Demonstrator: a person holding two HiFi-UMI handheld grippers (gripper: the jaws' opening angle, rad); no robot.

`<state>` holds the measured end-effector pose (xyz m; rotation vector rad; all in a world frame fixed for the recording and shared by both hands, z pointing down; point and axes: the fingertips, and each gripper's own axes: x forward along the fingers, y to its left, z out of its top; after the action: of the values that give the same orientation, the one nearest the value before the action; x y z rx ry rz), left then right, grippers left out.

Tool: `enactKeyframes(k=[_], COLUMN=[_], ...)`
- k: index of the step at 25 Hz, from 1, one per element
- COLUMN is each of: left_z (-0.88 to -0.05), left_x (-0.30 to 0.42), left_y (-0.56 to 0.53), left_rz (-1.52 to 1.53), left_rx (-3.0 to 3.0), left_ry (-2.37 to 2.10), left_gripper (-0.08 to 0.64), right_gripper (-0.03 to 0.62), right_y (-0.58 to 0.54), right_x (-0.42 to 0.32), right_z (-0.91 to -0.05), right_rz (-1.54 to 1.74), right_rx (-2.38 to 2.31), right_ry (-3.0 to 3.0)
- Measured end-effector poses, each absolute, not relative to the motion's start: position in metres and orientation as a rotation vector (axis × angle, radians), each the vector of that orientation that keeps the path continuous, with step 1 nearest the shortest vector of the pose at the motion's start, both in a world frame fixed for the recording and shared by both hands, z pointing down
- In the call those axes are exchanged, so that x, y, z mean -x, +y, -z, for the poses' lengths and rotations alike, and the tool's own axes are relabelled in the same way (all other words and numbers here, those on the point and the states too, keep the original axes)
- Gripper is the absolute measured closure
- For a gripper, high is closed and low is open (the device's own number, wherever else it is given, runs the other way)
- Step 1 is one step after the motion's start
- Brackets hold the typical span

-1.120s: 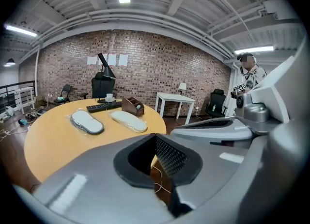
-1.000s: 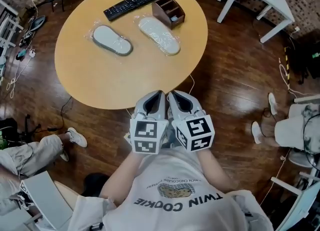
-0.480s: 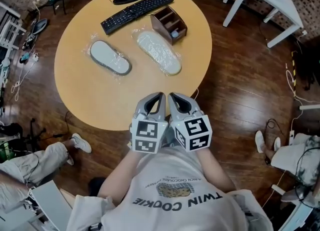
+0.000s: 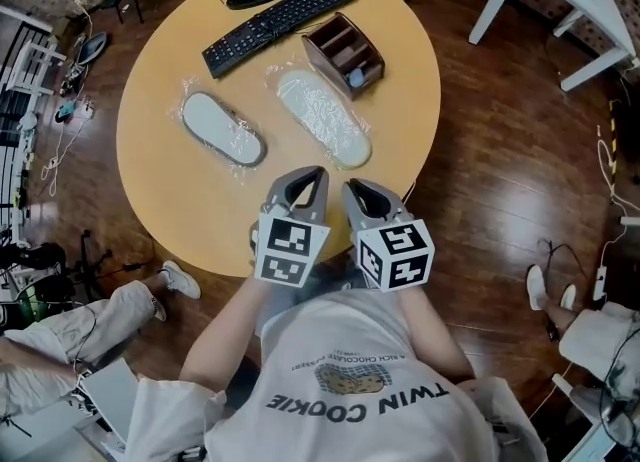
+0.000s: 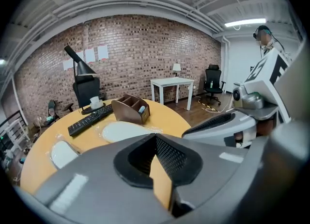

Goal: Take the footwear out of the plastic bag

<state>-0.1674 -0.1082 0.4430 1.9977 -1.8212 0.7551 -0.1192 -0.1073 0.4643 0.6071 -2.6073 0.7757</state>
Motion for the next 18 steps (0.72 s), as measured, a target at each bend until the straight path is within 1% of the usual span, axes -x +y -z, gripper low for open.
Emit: enactKeyframes(k=[4,9,14,18], left_z=[-0.444,-0.453,-0.465,-0.471], left_x=[0.188,0.216,0.259,0.296], left_y=[-0.130,-0.155,-0.178,-0.203], left_rz=[-0.799,-0.844,-0.909,-0.934], left_rx=[-2.016,-2.034,-2.049,-2.071], left_ry=[-1.814,-1.777,-1.746,-1.710], left_gripper=[0.557,0.557,0.557,0.557], right_gripper=[0.558,0.529,0.525,0.507], right_y=[-0.116,-0.134,-0.145,-0.156], right_x=[0.125,0.133,0.139,0.140], right_z=[-0.475,-0.480,-0.494,-0.507], right_rz=[-0.852,-0.922,-1.000,-1.054], right_rx=[-0.597,-0.635,-0.688,-0.774], right_ry=[-2.584,-2.558,-2.507,-2.447])
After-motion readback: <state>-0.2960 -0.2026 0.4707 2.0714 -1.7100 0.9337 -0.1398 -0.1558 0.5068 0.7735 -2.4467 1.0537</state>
